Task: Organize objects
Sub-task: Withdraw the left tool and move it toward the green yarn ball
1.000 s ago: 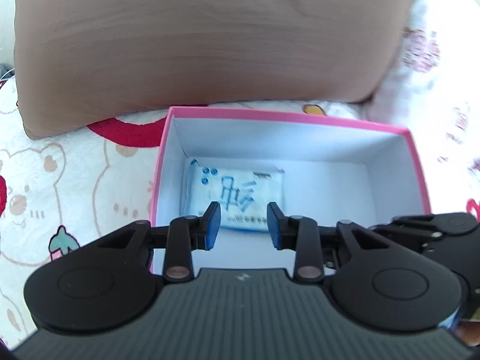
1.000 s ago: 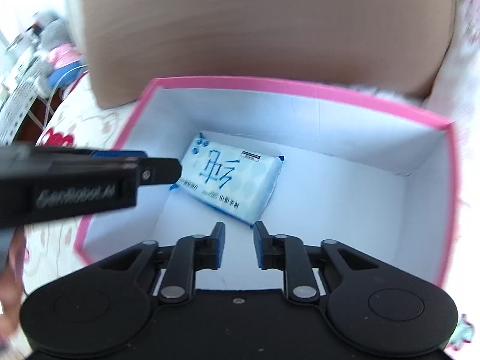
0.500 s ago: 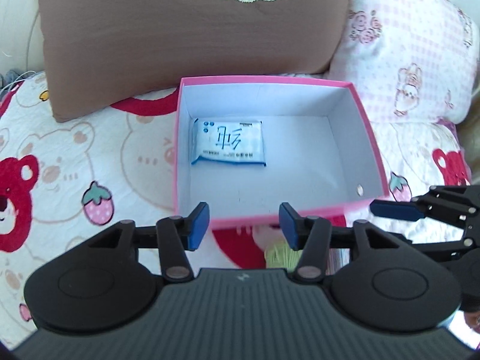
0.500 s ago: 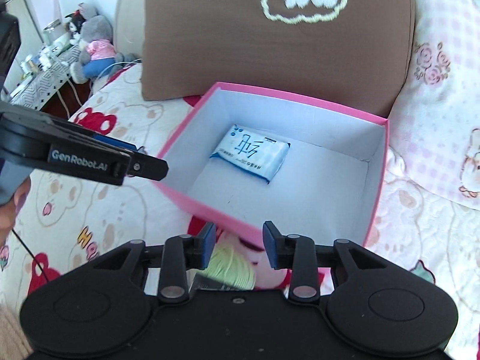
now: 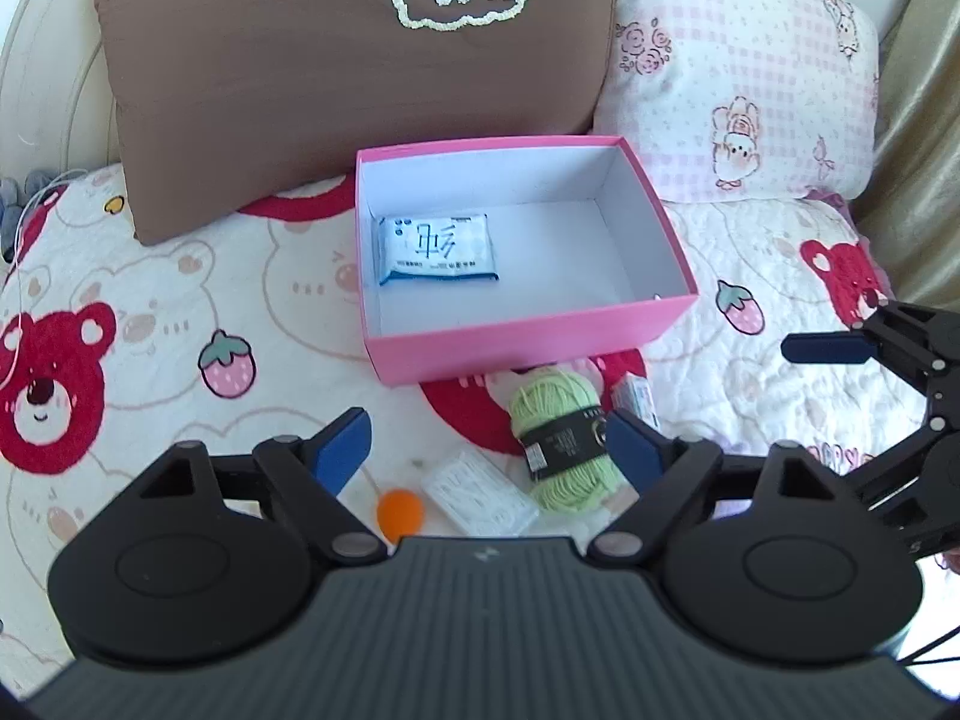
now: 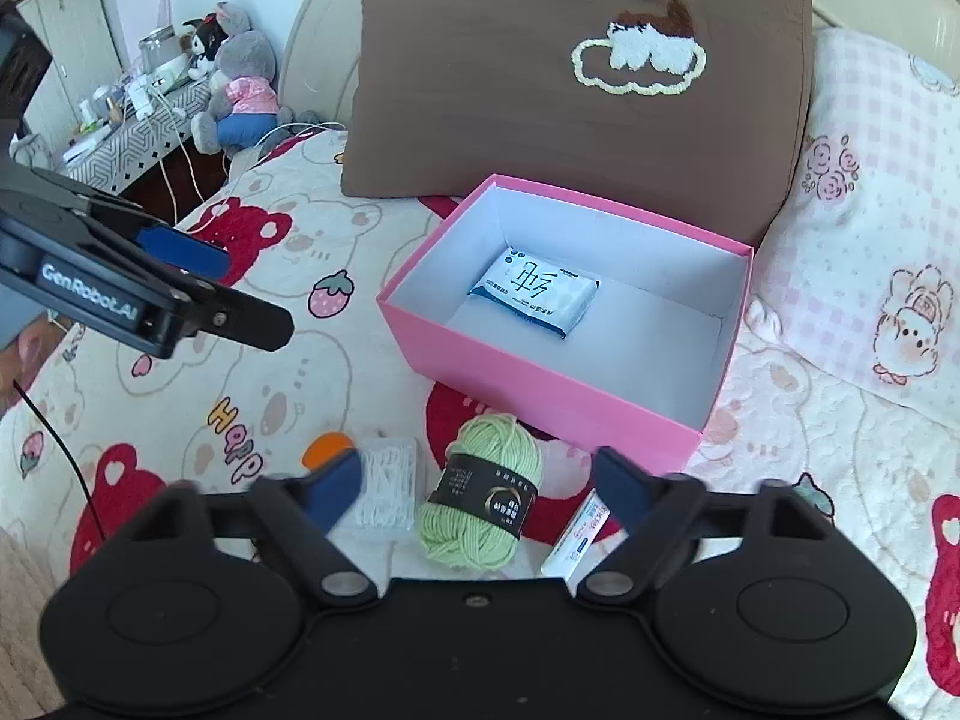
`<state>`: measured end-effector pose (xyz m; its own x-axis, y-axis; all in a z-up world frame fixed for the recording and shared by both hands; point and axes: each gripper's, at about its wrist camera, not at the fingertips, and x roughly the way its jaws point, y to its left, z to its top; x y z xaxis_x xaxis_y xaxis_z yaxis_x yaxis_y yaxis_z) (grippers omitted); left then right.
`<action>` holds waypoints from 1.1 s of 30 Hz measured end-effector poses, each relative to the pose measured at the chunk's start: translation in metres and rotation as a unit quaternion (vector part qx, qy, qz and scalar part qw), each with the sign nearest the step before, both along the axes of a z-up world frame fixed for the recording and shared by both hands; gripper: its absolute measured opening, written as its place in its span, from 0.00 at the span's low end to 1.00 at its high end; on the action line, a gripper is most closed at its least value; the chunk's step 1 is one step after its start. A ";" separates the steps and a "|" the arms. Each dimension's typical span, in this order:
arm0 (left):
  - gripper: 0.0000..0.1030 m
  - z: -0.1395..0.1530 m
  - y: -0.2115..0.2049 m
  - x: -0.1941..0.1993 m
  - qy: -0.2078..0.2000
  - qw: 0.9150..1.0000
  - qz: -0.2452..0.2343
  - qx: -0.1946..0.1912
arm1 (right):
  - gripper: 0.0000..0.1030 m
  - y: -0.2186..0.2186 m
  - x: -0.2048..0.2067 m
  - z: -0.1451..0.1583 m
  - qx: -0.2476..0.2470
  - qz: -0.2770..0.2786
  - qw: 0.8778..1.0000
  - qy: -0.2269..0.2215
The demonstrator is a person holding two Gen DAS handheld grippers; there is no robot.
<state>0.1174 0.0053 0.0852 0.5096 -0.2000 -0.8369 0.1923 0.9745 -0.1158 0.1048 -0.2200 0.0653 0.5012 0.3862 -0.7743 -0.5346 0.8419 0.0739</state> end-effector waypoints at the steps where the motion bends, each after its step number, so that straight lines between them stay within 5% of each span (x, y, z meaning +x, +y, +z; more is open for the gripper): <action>1: 0.85 -0.002 0.001 -0.006 0.002 1.000 -0.003 -0.002 | 0.90 0.001 -0.006 0.000 -0.005 0.004 1.000 -0.003; 8: 0.87 -0.016 0.003 -0.035 0.030 0.999 -0.026 -0.002 | 0.90 0.007 -0.034 -0.006 -0.021 0.014 1.000 0.008; 20: 0.93 -0.037 0.025 -0.057 0.045 0.996 -0.003 -0.072 | 0.90 0.020 -0.056 -0.016 0.001 0.043 0.999 0.002; 29: 0.93 -0.066 0.029 -0.062 0.011 0.993 0.006 -0.114 | 0.90 0.041 -0.063 -0.034 0.006 0.072 0.996 -0.051; 33: 0.93 -0.077 0.024 -0.055 0.007 0.992 0.005 -0.127 | 0.89 0.043 -0.059 -0.045 0.055 0.082 0.994 -0.055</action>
